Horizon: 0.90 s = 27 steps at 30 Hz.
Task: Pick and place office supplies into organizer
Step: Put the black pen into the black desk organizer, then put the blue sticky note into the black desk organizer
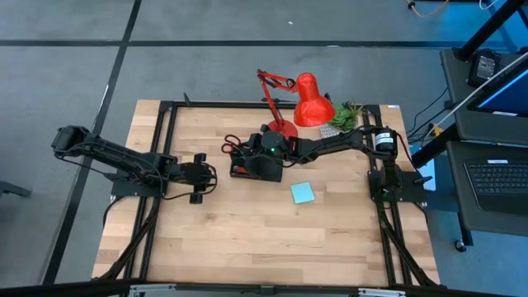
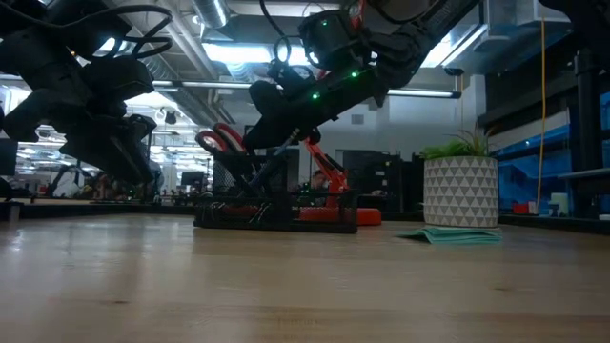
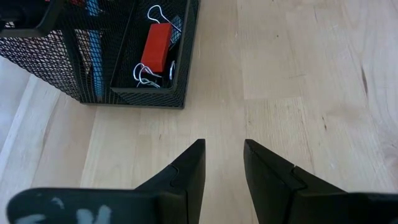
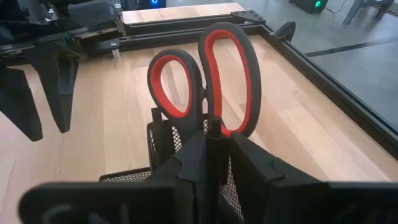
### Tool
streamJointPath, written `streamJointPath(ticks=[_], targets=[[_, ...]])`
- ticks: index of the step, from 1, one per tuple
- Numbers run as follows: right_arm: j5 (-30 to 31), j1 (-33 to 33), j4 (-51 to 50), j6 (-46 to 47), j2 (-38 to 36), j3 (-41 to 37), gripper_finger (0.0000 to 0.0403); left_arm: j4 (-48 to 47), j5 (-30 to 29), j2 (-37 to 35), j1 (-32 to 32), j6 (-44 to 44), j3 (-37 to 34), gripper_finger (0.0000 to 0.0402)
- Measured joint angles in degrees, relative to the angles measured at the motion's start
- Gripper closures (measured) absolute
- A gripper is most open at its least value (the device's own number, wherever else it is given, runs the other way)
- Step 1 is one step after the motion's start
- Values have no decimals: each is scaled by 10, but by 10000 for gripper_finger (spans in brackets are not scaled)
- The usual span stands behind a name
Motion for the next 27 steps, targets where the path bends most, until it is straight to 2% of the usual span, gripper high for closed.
streamJointPath(ticks=[6,18,27], targets=[[-1,0,0,-2,0,0,310,0,0,0,0,0,0,297],[-1,0,0,-1,-4,0,232,0,0,0,0,0,0,297],[0,18,-60,-1,-70,0,224,0,2,0,0,-1,0,297]])
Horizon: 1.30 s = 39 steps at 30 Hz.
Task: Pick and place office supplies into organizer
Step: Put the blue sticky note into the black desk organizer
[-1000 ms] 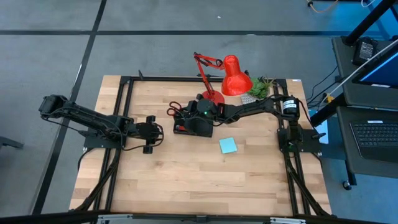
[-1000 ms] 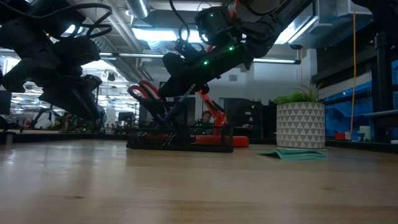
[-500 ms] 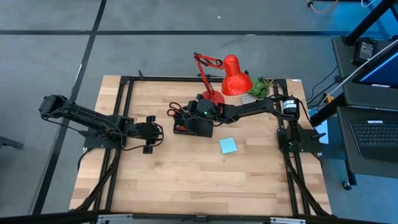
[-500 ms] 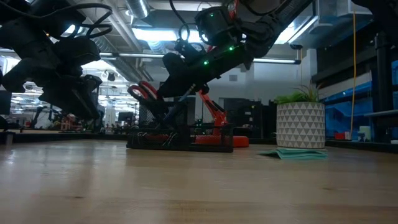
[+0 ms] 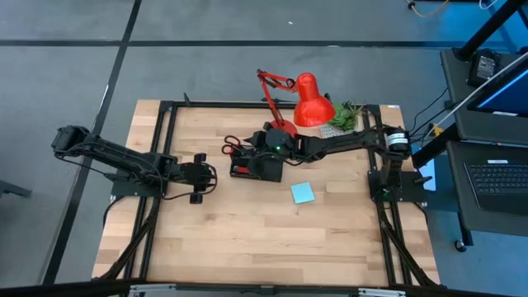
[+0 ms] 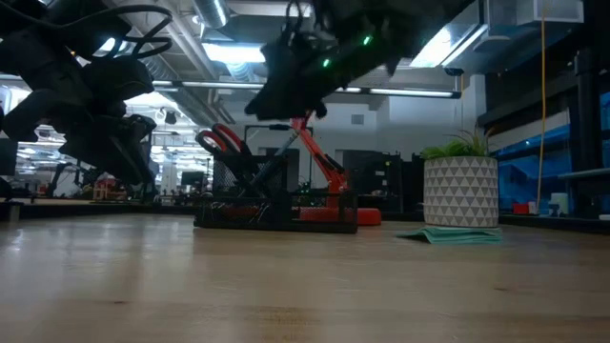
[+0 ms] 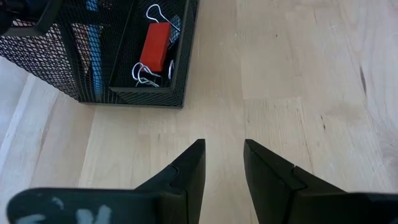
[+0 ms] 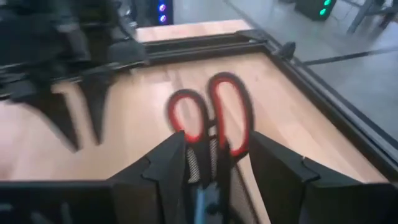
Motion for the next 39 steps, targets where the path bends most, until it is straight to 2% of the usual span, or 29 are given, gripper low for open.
streamJointPath(ticks=[6,12,22,35,39], targets=[[-1,38,-110,3,-47,0,224,0,0,0,0,0,0,297],[-1,89,-231,37,-62,0,224,0,0,0,0,-1,0,297],[-2,155,-417,269,-67,0,224,0,0,0,0,-1,0,297],[-14,166,-662,562,-67,0,230,10,0,0,0,-1,0,297],[-21,166,-692,618,-67,0,244,11,0,0,0,-1,0,297]])
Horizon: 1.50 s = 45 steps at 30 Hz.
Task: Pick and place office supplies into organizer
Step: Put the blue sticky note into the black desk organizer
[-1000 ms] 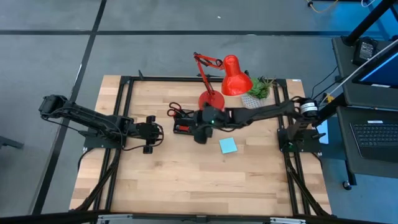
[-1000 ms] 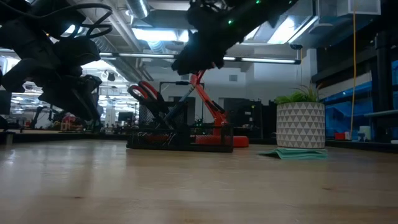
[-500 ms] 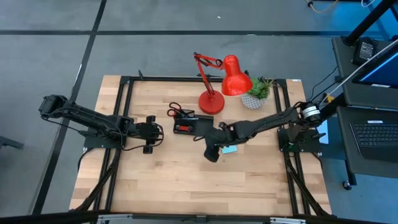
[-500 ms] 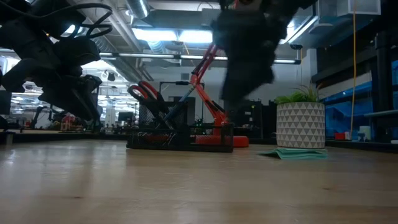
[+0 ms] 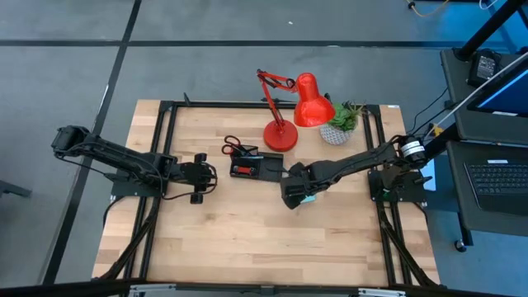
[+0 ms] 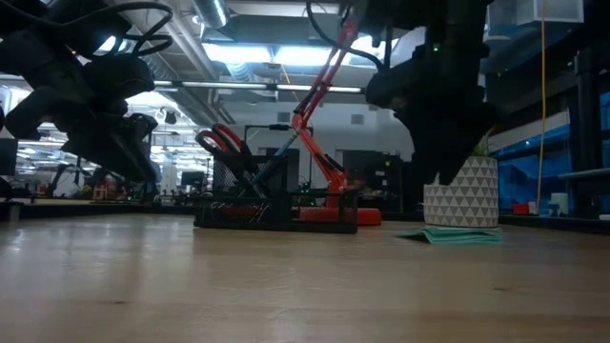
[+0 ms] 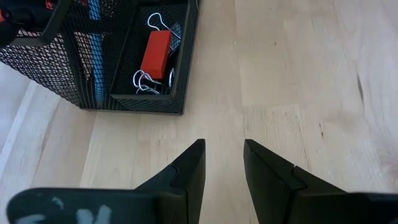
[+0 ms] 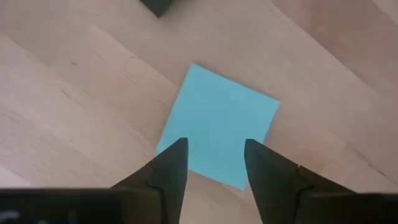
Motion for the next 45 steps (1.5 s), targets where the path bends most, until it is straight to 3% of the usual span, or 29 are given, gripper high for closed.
streamJointPath(ticks=[8,21,29,45], targets=[[0,-5,6,-6,3,0,284,2,0,0,0,0,0,297],[0,-5,8,-142,7,0,396,2,0,0,0,0,0,297],[-1,-8,8,-224,7,0,399,2,0,0,0,0,0,297],[-11,-9,8,-599,7,0,401,2,0,0,0,0,0,297]])
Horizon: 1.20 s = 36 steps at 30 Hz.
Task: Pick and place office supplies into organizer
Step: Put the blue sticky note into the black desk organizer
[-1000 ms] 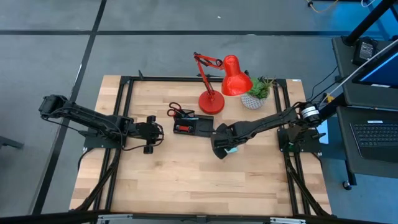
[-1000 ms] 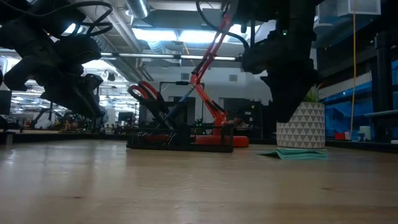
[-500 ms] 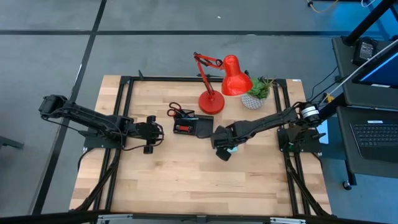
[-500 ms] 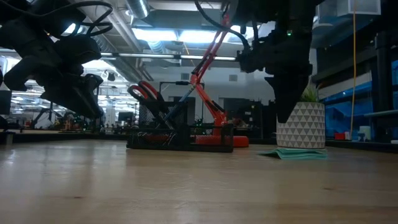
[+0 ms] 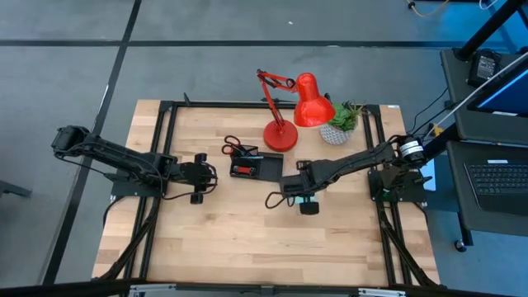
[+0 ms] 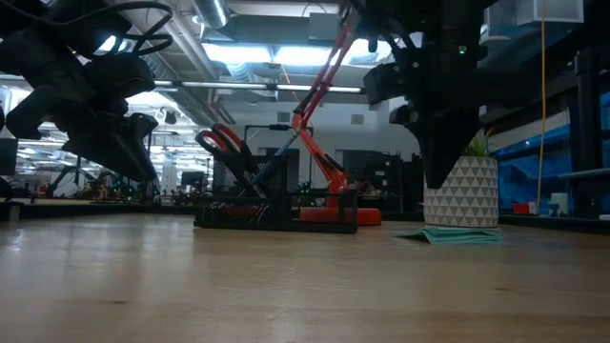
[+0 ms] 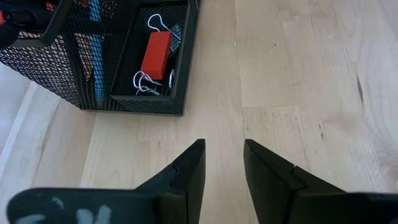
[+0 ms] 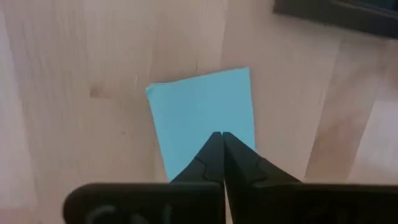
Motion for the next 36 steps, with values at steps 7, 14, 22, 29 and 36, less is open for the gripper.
streamJointPath(ticks=[7,14,22,29,36], targets=[[1,-11,20,-2,0,-19,401,0,0,0,0,0,0,297],[-1,-23,100,-4,0,-86,401,-1,0,0,0,0,0,297],[-29,-29,167,-1,-4,-142,401,0,0,0,0,2,0,297],[-28,-28,180,81,-4,-148,401,0,0,0,0,1,0,297],[-43,-29,188,353,-3,-149,401,7,0,0,0,1,0,297]])
